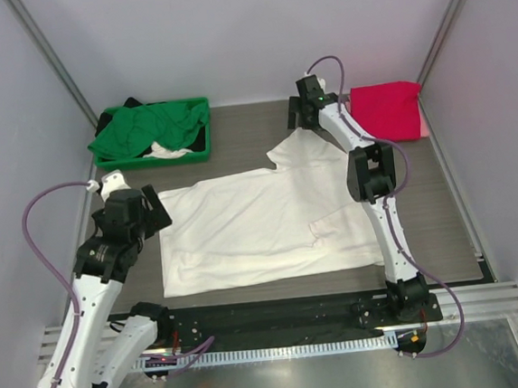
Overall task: Fold and stack the t-shirts
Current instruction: Fold the tshirt
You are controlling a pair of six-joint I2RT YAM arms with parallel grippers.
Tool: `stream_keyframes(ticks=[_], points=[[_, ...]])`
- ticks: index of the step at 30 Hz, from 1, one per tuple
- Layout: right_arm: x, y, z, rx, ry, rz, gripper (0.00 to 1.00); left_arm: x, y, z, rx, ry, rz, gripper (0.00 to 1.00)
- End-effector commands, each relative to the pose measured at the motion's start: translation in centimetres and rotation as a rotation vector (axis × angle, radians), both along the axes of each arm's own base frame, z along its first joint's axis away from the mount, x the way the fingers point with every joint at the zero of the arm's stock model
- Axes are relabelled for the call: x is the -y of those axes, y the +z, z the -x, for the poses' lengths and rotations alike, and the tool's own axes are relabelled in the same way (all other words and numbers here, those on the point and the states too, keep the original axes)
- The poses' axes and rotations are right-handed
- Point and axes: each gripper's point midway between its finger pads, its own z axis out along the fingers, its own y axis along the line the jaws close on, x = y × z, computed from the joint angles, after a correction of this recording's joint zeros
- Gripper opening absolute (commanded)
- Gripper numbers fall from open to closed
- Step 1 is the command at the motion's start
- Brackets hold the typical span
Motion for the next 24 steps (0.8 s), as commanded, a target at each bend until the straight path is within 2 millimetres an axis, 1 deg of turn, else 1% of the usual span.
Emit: stream_keyframes(ticks=[1, 2, 4, 6, 8, 10, 12, 14, 15, 16, 18, 19, 21, 22, 23, 24], points=[[-0.5, 2.9, -2.7, 0.138, -0.019, 0.038, 0.95, -0.5, 0.0, -0.8, -0.007, 0.018, -0.040, 0.97], [-0.2, 2.4, -2.9, 0.143, -0.033, 0.062, 0.95, -0.6, 0.0, -0.8, -0.014, 0.022, -0.041, 0.97], [0.1, 2.1, -3.3, 0.161, -0.042, 0.092, 0.95, -0.5, -0.5, -0.8, -0.038, 0.023, -0.042, 0.96], [0.2, 1.0, -3.3, 0.151, -0.051, 0.107, 0.95, -0.4, -0.7, -0.8, -0.046, 0.020, -0.041, 0.96], [-0.1, -0.5, -3.1, 0.128, -0.041, 0.107, 0.91, -0.4, -0.7, -0.8, -0.046, 0.022, -0.040, 0.96], [-0.5, -1.3, -2.9, 0.112, -0.031, 0.105, 0.88, -0.4, -0.8, -0.9, -0.048, 0.022, -0.041, 0.96], [-1.3, -2.1, -2.6, 0.101, 0.000, 0.111, 0.86, -0.4, -0.9, -0.9, -0.053, 0.023, -0.041, 0.96], [-1.7, -2.6, -2.5, 0.094, 0.011, 0.108, 0.77, -0.4, -1.2, -0.9, -0.062, 0.025, -0.042, 0.96], [-1.8, -2.8, -2.4, 0.087, 0.020, 0.101, 0.70, -0.4, -1.2, -1.0, -0.065, 0.024, -0.043, 0.96], [-1.8, -3.5, -2.0, 0.070, 0.020, 0.103, 0.51, -0.4, -1.4, -1.0, -0.072, 0.024, -0.045, 0.96], [-1.8, -4.1, -1.5, 0.050, 0.019, 0.098, 0.40, -0.4, -1.6, -1.0, -0.082, 0.026, -0.050, 0.96], [-1.8, -4.8, -1.1, 0.030, 0.029, 0.090, 0.31, -0.4, -1.7, -1.1, -0.086, 0.028, -0.052, 0.96], [-2.0, -5.5, -0.5, 0.009, 0.035, 0.085, 0.22, -0.4, -2.0, -1.3, -0.095, 0.025, -0.060, 0.96], [-2.0, -5.6, -0.4, 0.005, 0.039, 0.083, 0.14, -0.3, -2.2, -1.6, -0.099, 0.023, -0.063, 0.96], [-1.9, -5.7, -0.4, 0.003, 0.034, 0.083, 0.09, -0.2, -2.6, -1.9, -0.114, 0.021, -0.068, 0.97], [-1.8, -5.8, -0.3, -0.001, 0.033, 0.087, 0.06, -0.1, -2.5, -2.5, -0.107, 0.025, -0.064, 0.97]])
